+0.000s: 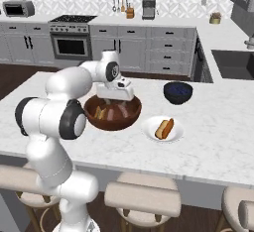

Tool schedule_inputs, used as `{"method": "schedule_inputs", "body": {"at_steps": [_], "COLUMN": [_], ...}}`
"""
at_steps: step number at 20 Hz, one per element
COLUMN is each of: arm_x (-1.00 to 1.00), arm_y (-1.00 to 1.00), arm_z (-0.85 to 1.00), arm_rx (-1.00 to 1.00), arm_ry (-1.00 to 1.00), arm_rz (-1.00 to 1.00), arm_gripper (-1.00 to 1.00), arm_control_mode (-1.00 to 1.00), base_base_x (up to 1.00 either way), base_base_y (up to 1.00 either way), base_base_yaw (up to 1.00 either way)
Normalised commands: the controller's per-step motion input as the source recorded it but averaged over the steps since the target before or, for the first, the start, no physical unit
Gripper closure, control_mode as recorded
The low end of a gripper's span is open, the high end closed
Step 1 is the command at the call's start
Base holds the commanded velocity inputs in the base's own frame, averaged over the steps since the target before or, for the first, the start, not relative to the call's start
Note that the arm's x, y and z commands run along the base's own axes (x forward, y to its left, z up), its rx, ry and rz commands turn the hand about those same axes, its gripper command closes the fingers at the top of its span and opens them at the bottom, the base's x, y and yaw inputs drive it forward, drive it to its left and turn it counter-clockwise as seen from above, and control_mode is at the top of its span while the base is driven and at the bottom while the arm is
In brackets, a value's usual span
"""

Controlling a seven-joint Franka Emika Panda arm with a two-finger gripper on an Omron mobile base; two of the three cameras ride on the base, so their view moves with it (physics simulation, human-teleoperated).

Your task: Place one bun and one sausage from the bowl on each plate.

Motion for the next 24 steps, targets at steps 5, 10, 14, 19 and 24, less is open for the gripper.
{"method": "schedule_inputs", "body": {"at_steps": [5, 10, 14, 19, 24], "arm_x": [0.83, 0.56, 0.4, 0.27, 0.14], "arm_y": [0.22, 0.0, -0.01, -0.14, -0.06], "arm_z": [-0.48, -0.64, -0.4, -0.23, -0.42], "arm_rx": [0.0, 0.0, 0.0, -0.01, -0.06], "arm_ry": [0.03, 0.0, -0.01, -0.05, -0.05], "arm_rz": [0.03, 0.02, 0.02, 0.0, 0.05], "arm_gripper": [-1.0, -1.0, -1.0, -1.0, -1.0], "arm_control_mode": [-1.0, -1.0, -1.0, -1.0, -1.0], "base_base_x": [0.0, 0.0, 0.0, 0.0, 0.0], "base_base_y": [0.0, 0.0, 0.0, 0.0, 0.0], "base_base_yaw": [0.0, 0.0, 0.0, 0.0, 0.0]}}
